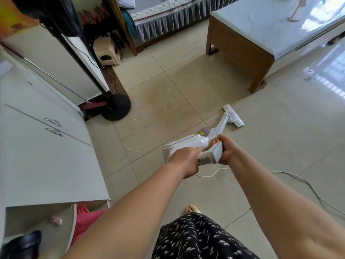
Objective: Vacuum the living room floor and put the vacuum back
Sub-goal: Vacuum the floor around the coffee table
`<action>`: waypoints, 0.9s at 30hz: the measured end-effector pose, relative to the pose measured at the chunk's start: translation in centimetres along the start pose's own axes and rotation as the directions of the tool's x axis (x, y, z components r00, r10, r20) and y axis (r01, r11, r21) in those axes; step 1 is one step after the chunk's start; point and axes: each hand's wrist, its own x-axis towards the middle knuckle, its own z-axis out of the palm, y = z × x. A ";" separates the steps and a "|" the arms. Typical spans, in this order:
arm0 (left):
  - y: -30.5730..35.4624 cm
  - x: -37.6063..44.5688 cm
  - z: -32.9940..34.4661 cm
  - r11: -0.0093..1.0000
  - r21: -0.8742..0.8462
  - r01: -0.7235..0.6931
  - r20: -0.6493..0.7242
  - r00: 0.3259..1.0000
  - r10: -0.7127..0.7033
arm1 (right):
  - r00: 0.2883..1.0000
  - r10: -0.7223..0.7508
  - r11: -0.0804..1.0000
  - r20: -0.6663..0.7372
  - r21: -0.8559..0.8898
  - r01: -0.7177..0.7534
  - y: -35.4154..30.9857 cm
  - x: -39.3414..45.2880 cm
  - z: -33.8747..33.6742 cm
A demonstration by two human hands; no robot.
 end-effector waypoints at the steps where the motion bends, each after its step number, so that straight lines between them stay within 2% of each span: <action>1: -0.2 -0.5 0.4 1.000 0.002 0.004 -0.002 1.000 -0.004 | 1.000 0.004 1.000 0.000 -0.004 -0.004 0.5 -0.1 -0.3; 10: -0.2 -8.6 5.2 0.999 0.005 0.047 -0.073 0.996 -0.047 | 0.999 0.043 0.994 0.011 -0.103 -0.042 7.2 -2.3 -4.0; 19: 1.3 -17.1 10.8 0.998 0.010 0.057 -0.038 0.998 -0.057 | 0.997 0.055 0.991 0.058 -0.122 -0.047 14.3 -5.5 -10.7; 27: -0.1 -24.8 13.0 0.993 -0.002 0.118 -0.022 0.993 -0.118 | 0.991 0.125 0.979 0.037 -0.169 -0.117 21.4 -7.5 -12.4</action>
